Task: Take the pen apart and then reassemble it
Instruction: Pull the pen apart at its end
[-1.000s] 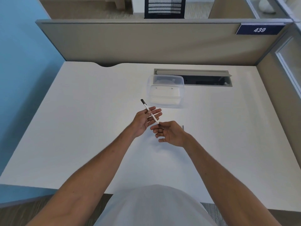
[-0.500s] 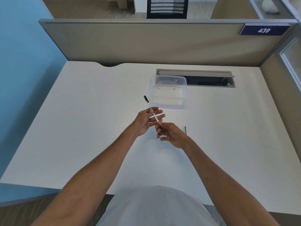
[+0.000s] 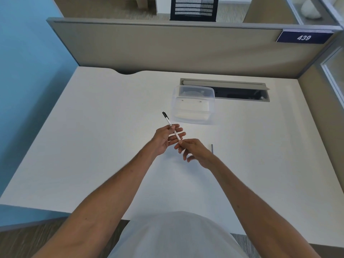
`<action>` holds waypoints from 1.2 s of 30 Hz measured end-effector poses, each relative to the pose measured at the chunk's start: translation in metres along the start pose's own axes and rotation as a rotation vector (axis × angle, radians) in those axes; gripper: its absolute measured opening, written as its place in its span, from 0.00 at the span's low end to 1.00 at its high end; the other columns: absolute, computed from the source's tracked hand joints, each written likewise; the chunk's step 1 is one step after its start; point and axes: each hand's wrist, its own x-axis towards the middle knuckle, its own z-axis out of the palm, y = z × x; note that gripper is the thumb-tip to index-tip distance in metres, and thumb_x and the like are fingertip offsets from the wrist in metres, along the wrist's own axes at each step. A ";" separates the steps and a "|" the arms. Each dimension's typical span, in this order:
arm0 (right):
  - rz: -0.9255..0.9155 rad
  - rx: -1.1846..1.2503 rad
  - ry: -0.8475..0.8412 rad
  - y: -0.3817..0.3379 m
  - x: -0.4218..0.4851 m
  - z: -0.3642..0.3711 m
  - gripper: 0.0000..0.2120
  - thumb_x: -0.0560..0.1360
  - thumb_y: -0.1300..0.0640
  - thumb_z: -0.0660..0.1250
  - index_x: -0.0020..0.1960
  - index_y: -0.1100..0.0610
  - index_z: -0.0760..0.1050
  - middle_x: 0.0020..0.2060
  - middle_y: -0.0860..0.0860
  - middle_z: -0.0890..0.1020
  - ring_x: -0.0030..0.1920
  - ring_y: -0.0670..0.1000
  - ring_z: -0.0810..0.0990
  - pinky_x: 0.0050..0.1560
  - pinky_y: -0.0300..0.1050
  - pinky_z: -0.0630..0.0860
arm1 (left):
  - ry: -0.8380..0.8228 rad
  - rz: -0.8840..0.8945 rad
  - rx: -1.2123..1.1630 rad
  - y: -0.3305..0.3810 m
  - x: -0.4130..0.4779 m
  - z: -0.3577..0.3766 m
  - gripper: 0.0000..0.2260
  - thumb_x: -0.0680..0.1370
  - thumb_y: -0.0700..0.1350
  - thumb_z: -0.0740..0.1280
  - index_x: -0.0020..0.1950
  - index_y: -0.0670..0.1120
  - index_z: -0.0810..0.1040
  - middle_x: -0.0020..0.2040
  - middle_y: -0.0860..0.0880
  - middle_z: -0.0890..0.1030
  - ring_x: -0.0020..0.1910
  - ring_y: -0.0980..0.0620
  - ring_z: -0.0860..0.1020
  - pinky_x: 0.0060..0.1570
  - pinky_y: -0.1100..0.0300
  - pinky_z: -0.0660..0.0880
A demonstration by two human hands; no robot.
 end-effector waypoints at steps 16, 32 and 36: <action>0.116 0.351 -0.072 -0.001 0.002 0.005 0.21 0.91 0.48 0.58 0.50 0.57 0.83 0.40 0.51 0.86 0.38 0.51 0.85 0.43 0.45 0.78 | -0.111 0.014 -0.028 0.001 -0.003 0.002 0.17 0.92 0.41 0.57 0.76 0.34 0.75 0.72 0.37 0.84 0.74 0.37 0.82 0.74 0.44 0.79; -0.102 -0.243 0.183 -0.005 -0.003 0.016 0.19 0.87 0.56 0.66 0.38 0.56 0.84 0.29 0.44 0.84 0.42 0.59 0.94 0.36 0.35 0.73 | 0.075 -0.002 -0.097 0.003 -0.011 0.019 0.08 0.92 0.43 0.55 0.61 0.43 0.73 0.42 0.47 0.78 0.48 0.41 0.88 0.27 0.60 0.82; -0.082 -0.201 0.192 -0.004 -0.002 0.011 0.18 0.87 0.55 0.65 0.47 0.63 0.88 0.35 0.50 0.87 0.38 0.54 0.91 0.35 0.38 0.76 | 0.029 0.010 -0.071 0.002 -0.012 0.016 0.11 0.92 0.41 0.56 0.67 0.42 0.76 0.53 0.45 0.85 0.47 0.43 0.91 0.31 0.61 0.82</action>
